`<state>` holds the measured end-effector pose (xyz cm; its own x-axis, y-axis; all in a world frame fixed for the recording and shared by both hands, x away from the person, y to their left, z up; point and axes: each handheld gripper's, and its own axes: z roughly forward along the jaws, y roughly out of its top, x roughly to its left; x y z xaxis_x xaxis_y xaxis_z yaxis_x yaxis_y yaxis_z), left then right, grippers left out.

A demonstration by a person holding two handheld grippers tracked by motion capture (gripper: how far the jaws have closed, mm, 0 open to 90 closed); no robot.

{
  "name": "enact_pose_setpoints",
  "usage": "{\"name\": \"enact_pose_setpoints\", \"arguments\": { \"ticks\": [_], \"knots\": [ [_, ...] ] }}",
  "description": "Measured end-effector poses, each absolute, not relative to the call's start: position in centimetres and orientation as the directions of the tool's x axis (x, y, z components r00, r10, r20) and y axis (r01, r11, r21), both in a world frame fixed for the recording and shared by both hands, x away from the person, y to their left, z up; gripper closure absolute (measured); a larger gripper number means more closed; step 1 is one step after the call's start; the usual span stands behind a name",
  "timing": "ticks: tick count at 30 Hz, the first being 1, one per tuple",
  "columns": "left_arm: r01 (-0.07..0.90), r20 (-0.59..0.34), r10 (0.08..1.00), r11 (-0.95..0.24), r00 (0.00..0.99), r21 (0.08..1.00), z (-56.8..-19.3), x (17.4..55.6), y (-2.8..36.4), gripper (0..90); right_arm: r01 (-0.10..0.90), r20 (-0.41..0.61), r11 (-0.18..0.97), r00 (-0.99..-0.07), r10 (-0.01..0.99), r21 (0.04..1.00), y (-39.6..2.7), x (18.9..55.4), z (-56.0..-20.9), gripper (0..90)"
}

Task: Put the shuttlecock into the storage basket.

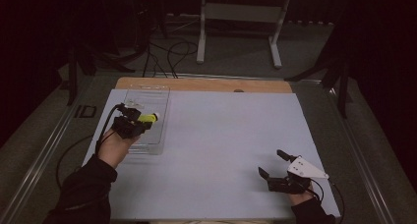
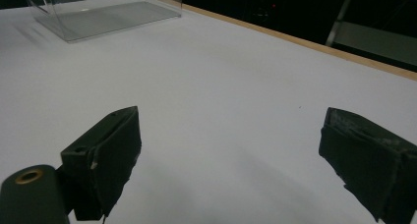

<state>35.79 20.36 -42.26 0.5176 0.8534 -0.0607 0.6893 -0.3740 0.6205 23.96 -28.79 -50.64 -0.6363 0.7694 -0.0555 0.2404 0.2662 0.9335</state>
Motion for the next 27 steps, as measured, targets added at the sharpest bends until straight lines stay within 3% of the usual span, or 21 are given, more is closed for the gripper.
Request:
{"name": "enact_pose_setpoints", "arguments": {
  "ticks": [27],
  "knots": [
    [0.751, -0.082, 0.854, -0.401, 0.513, 0.525, -44.6, 36.8, 19.4, 89.3, 0.242, -0.057, 0.269, -0.636, 0.769, 0.932, -28.9, 24.0, -50.7, 8.8]
  ]
}}
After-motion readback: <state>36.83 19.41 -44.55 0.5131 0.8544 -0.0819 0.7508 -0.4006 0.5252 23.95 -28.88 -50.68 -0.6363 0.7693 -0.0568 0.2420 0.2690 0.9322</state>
